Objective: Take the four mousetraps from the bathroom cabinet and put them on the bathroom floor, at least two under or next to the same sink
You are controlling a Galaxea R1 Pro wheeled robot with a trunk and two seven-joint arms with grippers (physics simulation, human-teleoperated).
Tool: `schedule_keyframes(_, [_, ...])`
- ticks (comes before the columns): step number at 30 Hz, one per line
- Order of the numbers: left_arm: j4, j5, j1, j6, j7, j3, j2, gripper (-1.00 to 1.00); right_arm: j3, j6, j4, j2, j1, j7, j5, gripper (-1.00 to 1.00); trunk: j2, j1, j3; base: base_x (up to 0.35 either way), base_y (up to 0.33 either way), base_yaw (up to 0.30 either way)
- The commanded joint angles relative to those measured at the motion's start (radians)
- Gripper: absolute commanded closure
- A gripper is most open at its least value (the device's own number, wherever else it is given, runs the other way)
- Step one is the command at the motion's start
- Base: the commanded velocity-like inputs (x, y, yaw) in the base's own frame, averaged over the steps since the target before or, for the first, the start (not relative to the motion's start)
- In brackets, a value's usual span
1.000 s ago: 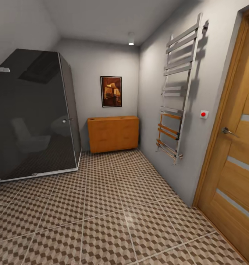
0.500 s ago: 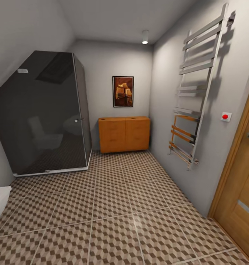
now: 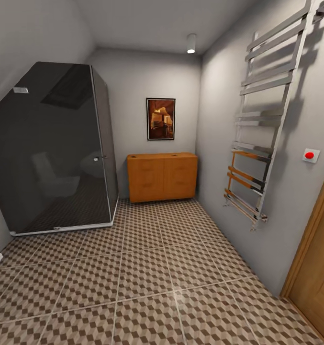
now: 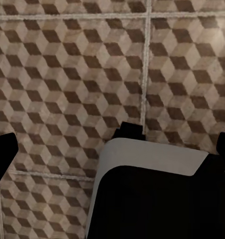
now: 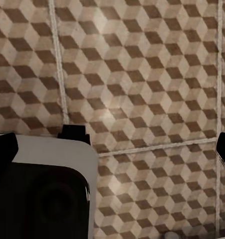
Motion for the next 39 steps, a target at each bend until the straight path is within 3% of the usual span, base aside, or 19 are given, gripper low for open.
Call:
schedule_keyframes(1, [0.000, 0.009, -0.001, -0.002, 0.003, -0.008, -0.001, -1.00, 0.007, -0.004, 0.003, 0.000, -0.001, -0.004, 0.002, -1.00, -0.001, 0.001, -0.001, 0.323, 0.000, 0.000])
schedule_keyframes(39, [-0.004, 0.008, -0.001, -0.007, 0.006, -0.006, -0.002, -1.00, 0.006, -0.004, 0.003, 0.000, -0.001, -0.004, 0.003, -1.00, -0.001, 0.001, -0.001, 0.324, 0.000, 0.000])
